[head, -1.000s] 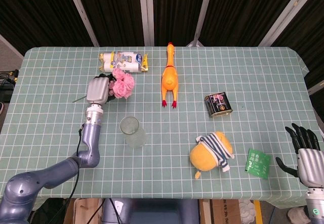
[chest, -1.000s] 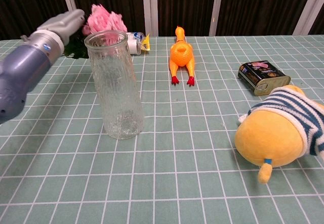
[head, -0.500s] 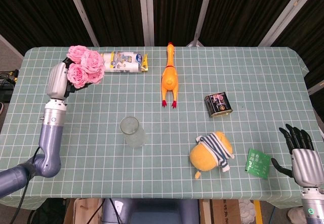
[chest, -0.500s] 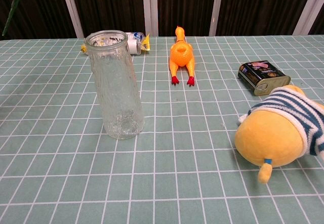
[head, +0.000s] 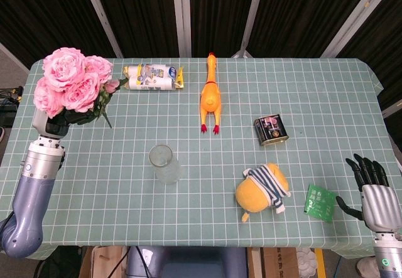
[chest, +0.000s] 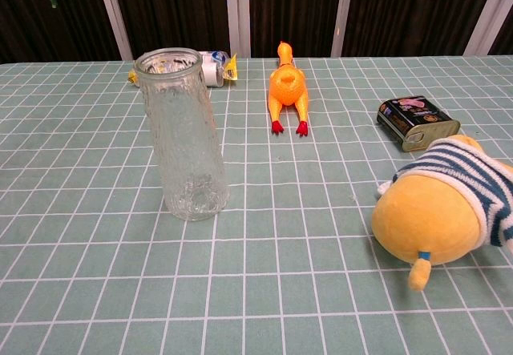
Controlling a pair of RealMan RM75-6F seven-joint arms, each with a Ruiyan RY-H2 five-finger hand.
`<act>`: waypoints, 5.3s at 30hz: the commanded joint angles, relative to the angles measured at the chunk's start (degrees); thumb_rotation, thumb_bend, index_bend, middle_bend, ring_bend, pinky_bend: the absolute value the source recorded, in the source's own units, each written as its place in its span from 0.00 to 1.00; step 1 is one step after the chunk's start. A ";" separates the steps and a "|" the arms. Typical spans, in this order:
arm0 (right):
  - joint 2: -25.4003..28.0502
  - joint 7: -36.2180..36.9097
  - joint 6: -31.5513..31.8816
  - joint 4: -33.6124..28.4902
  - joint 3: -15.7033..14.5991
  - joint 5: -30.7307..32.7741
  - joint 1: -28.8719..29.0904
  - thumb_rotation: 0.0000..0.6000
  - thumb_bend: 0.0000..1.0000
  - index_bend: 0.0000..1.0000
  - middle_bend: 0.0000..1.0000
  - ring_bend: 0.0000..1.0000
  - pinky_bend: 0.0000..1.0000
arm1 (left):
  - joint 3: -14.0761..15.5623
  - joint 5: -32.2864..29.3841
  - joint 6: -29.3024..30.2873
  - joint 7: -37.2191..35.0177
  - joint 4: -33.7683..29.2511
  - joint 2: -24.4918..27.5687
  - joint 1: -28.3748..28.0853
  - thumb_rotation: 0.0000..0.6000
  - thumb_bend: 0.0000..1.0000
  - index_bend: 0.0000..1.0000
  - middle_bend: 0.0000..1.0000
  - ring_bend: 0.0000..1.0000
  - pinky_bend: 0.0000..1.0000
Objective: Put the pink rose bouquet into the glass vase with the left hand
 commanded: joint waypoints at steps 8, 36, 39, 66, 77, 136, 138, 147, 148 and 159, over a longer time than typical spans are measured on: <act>-0.06 -0.26 -0.20 0.12 0.06 0.18 0.12 1.00 0.27 0.14 0.07 0.03 0.00 | -0.71 0.22 -5.68 -6.45 -3.37 -2.63 -2.96 1.00 0.53 0.40 0.44 0.30 0.39; 0.59 2.42 0.67 0.45 0.34 0.13 -0.30 1.00 0.27 0.14 0.07 0.03 0.00 | 7.56 2.67 -4.61 7.67 0.14 -13.72 -8.25 1.00 0.53 0.38 0.42 0.29 0.39; 0.64 2.45 0.83 0.42 0.40 0.10 -0.34 1.00 0.27 0.14 0.07 0.03 0.00 | 9.06 3.99 -4.59 8.52 1.66 -14.52 -8.07 1.00 0.53 0.38 0.41 0.28 0.38; 0.94 3.14 1.10 0.39 0.47 0.10 -0.53 1.00 0.27 0.14 0.07 0.03 0.00 | 17.42 10.79 -8.05 1.57 10.56 -18.66 -5.93 1.00 0.36 0.30 0.33 0.21 0.32; 0.90 3.17 1.27 0.40 0.50 -0.05 -0.55 1.00 0.27 0.14 0.07 0.03 0.00 | 19.81 18.97 -10.60 -5.04 8.59 -10.02 -5.28 1.00 0.21 0.09 0.12 0.00 0.03; 1.09 1.96 0.35 1.18 -1.31 -4.92 0.82 1.00 0.27 0.14 0.07 0.03 0.00 | 27.32 9.52 16.45 53.32 12.82 -5.88 21.32 1.00 0.15 0.09 0.09 0.00 0.00; 0.97 1.41 0.16 1.19 -1.41 -4.99 0.93 1.00 0.27 0.14 0.07 0.03 0.00 | 27.03 9.50 16.18 53.71 13.04 -6.04 21.02 1.00 0.16 0.09 0.09 0.00 0.00; 1.27 0.33 -0.93 0.95 -2.26 -5.82 1.42 1.00 0.27 0.14 0.07 0.03 0.00 | 27.75 15.25 17.27 55.56 17.38 -8.08 20.07 1.00 0.16 0.12 0.09 0.00 0.00; 1.22 0.28 -0.83 0.95 -2.29 -5.97 1.43 1.00 0.27 0.14 0.07 0.03 0.00 | 27.84 15.84 17.61 55.44 17.64 -8.32 20.16 1.00 0.16 0.12 0.09 0.00 0.00; 0.76 -0.49 -0.01 0.45 -2.29 -6.71 1.56 1.00 0.27 0.14 0.07 0.03 0.00 | 28.57 15.86 18.36 58.20 15.49 -7.85 21.44 1.00 0.17 0.10 0.09 0.00 0.00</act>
